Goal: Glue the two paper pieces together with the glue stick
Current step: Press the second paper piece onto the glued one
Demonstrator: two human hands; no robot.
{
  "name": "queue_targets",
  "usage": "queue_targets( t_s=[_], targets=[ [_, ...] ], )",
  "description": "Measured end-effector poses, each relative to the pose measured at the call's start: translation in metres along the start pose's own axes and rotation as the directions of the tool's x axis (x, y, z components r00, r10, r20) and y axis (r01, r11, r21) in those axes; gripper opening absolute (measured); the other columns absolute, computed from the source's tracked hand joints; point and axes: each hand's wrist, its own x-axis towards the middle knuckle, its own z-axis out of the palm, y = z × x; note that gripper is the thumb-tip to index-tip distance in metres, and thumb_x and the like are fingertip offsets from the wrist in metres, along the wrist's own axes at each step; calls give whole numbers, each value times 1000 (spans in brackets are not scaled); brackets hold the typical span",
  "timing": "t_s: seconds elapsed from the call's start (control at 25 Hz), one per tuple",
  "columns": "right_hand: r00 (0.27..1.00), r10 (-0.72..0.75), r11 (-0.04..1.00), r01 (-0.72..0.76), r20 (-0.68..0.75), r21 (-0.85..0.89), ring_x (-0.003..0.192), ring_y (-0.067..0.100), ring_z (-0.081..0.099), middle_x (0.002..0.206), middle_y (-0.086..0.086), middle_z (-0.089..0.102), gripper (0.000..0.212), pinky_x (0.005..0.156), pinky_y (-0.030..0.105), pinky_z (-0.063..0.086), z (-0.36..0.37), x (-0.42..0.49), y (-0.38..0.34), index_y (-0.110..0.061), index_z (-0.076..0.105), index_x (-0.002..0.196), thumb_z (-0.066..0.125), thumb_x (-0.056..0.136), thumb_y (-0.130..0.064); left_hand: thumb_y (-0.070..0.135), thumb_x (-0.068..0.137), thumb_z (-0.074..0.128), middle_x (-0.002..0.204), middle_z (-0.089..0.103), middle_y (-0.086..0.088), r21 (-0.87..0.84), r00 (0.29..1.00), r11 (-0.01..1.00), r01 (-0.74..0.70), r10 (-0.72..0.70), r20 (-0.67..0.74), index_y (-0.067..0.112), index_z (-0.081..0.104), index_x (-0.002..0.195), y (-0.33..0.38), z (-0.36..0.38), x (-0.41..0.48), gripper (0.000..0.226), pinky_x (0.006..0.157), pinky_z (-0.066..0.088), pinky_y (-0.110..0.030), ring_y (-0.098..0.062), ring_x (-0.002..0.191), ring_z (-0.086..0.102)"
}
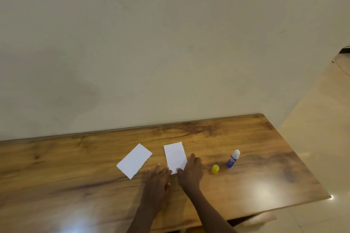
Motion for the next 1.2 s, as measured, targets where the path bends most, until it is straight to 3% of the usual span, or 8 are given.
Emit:
queue_targets(
  t_s=[0.16,0.28,0.48,0.56,0.68,0.8,0.92,1.2],
  targets=[
    [973,220,975,-220,69,-12,116,30,48,127,14,48,56,92,37,46,-2,14,-14,-8,32,117,68,76,-19,27,94,33,151,27,6,73,999,997,-19,17,27,26,30,137,-2,-1,4,43,114,-8,-45,-18,142,11],
    [967,232,972,-235,103,15,115,29,50,124,13,53,44,91,37,47,-3,18,-13,-6,44,114,66,77,-15,26,94,35,151,28,5,105,998,994,-11,4,65,25,30,136,-2,-5,8,43,114,-5,-48,-21,142,13],
    [989,91,959,-117,113,256,107,29,54,119,17,57,27,90,38,48,-8,11,-2,-1,54,108,56,84,-13,21,93,40,148,34,4,-102,998,993,51,-47,41,25,34,134,-2,-10,3,42,115,10,-39,-19,138,24],
    [990,59,904,-108,130,413,96,30,58,115,19,59,22,75,37,54,-17,7,-2,-1,54,105,55,85,-11,17,92,44,144,40,3,-265,992,960,89,-108,-59,24,39,132,-8,-14,-4,41,112,21,-32,-18,135,30],
    [989,2,844,-81,148,531,89,26,58,112,17,60,24,56,23,47,-30,0,-7,-2,53,109,54,86,-8,12,90,46,145,39,-1,-366,967,919,145,-210,-146,20,39,133,-25,-20,-16,44,112,22,-34,-21,137,29],
    [979,-114,852,9,168,524,93,27,56,114,15,58,30,61,25,46,-42,-4,-12,-4,50,115,54,86,-7,5,87,48,137,47,-15,-392,904,889,238,-350,-246,8,44,129,-50,-28,-31,42,107,33,-44,-33,130,37],
    [960,-227,883,132,165,450,92,27,56,109,16,58,33,68,31,47,-54,-3,-18,-5,51,115,57,83,-4,-1,79,58,113,59,-27,-444,796,822,357,-517,-316,-4,56,109,-65,-31,-46,30,93,39,-52,-43,110,49],
    [920,-377,855,303,104,420,84,26,56,102,16,63,17,65,36,46,-54,7,-43,-12,60,99,52,86,-5,18,80,46,130,51,-25,-435,779,802,410,-556,-291,-6,49,121,-72,-21,-38,47,109,24,-51,-36,126,42]
  ],
)
